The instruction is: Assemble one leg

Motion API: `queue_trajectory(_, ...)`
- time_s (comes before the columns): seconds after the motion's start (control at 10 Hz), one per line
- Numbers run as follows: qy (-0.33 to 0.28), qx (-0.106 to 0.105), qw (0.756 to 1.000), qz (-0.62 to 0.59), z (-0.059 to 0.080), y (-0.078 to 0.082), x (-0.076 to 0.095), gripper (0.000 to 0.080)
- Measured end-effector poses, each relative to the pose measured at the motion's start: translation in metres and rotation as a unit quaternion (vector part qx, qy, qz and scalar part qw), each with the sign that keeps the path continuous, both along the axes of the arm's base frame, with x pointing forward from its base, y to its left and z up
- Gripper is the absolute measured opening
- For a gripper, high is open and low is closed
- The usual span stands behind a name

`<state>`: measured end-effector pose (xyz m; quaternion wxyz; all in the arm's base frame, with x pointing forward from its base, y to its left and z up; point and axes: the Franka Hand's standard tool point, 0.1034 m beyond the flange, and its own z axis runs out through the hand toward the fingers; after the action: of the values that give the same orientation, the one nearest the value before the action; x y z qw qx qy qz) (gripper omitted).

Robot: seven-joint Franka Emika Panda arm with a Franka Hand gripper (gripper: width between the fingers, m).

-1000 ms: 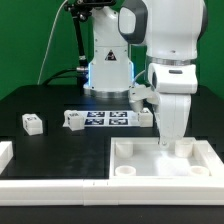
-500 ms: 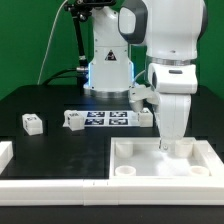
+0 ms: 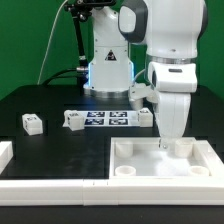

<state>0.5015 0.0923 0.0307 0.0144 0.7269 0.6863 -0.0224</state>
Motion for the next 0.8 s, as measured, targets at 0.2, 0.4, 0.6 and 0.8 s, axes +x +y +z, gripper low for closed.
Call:
queue_trajectory(0.2, -0.008, -0.006, 1.000, -0.007, 0.025, 0.006, -0.010, 0.0649)
queue_trajectory(0.4, -0.011, -0.009, 1.000, -0.012, 0.035, 0.004, -0.020, 0.0649)
queue_trajectory(0.6, -0.010, -0.009, 1.000, -0.020, 0.033, 0.003, -0.020, 0.0649)
queue_trajectory(0.8, -0.014, -0.008, 0.994, -0.105, 0.033, 0.004, -0.021, 0.0649)
